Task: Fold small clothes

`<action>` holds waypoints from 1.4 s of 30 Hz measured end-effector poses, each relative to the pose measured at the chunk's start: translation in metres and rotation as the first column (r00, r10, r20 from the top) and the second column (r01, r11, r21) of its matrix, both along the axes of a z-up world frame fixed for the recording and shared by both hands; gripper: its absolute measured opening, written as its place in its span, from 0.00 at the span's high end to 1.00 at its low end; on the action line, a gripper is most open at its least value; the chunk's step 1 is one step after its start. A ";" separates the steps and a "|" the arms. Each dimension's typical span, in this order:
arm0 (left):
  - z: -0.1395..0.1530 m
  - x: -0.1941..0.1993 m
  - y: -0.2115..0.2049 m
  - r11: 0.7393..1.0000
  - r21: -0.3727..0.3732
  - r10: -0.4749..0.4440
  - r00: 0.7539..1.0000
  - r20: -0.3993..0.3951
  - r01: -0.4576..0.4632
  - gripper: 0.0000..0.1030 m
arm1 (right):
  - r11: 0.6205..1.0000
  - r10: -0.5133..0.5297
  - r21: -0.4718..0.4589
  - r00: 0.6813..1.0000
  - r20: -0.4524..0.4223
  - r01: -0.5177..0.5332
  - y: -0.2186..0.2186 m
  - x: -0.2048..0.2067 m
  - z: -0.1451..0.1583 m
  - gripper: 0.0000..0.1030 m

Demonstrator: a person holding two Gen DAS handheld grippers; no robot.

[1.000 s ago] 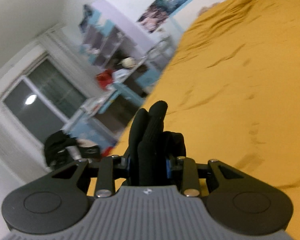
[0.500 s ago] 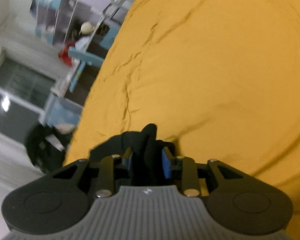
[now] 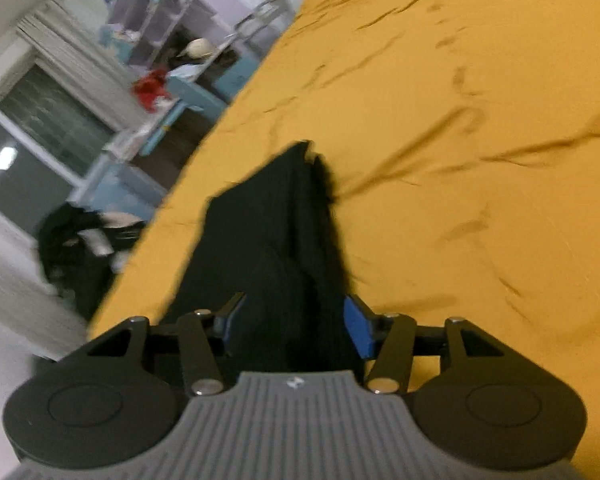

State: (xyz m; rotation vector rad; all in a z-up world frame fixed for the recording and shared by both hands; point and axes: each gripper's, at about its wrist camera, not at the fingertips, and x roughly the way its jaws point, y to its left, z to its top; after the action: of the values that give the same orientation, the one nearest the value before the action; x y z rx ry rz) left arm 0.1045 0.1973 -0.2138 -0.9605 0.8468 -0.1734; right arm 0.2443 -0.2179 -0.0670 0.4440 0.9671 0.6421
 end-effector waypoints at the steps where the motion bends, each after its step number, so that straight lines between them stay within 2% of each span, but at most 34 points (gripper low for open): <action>1: 0.005 -0.009 0.001 1.000 0.022 0.018 1.000 0.003 -0.019 0.74 | 1.000 -0.018 0.003 1.000 0.000 0.018 -0.003 -0.013 -0.001 0.51; 4: 0.018 -0.036 0.001 0.997 0.066 0.043 0.999 0.013 -0.043 0.73 | 0.992 -0.052 0.113 0.997 -0.064 0.059 -0.008 -0.043 -0.010 0.51; 6: 0.023 -0.043 -0.004 0.997 0.061 0.040 0.999 0.007 -0.040 0.73 | 0.978 -0.080 0.183 0.990 -0.117 0.101 -0.006 -0.055 -0.020 0.51; 12: 0.012 -0.039 -0.010 0.992 -0.106 0.065 0.997 0.031 -0.062 0.73 | 0.919 -0.146 0.311 0.942 -0.304 0.242 -0.006 -0.059 -0.048 0.50; 15: 0.007 -0.033 -0.011 0.988 -0.116 0.107 0.994 0.031 -0.103 0.73 | 0.923 -0.181 0.277 0.935 -0.304 0.268 -0.004 -0.057 -0.045 0.50; 19: -0.002 -0.026 -0.006 0.979 -0.130 0.161 0.987 0.002 -0.160 0.74 | 0.920 -0.184 0.281 0.933 -0.308 0.274 -0.008 -0.062 -0.044 0.48; 23: -0.003 -0.024 -0.005 0.977 -0.106 0.185 0.982 -0.036 -0.188 0.74 | 0.920 -0.203 0.270 0.934 -0.295 0.286 -0.010 -0.060 -0.040 0.46; 28: -0.002 -0.031 -0.004 0.967 -0.104 0.231 0.972 -0.043 -0.234 0.74 | 0.935 -0.278 0.162 0.934 -0.223 0.316 -0.023 -0.057 -0.025 0.46; 30: -0.002 -0.031 -0.005 0.965 -0.106 0.239 0.971 -0.035 -0.241 0.74 | 0.944 -0.269 0.127 0.933 -0.238 0.304 -0.029 -0.051 -0.023 0.46; 34: -0.002 -0.028 -0.011 0.960 -0.091 0.263 0.964 -0.037 -0.266 0.73 | 0.923 -0.203 0.254 0.927 -0.315 0.289 -0.032 -0.047 -0.031 0.45; 37: -0.004 -0.026 -0.013 0.953 -0.098 0.281 0.958 -0.049 -0.285 0.69 | 0.934 -0.190 0.230 0.924 -0.332 0.275 -0.018 -0.047 -0.038 0.45; 42: -0.002 -0.024 -0.012 0.958 -0.081 0.271 0.961 -0.050 -0.275 0.68 | 0.929 -0.191 0.242 0.922 -0.336 0.280 -0.003 -0.040 -0.046 0.45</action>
State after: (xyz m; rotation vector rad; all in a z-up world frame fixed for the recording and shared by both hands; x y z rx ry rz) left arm 0.0808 0.1850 -0.2159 -1.1555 0.7369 0.0467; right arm 0.2043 -0.2212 -0.1127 0.9282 1.0967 0.4986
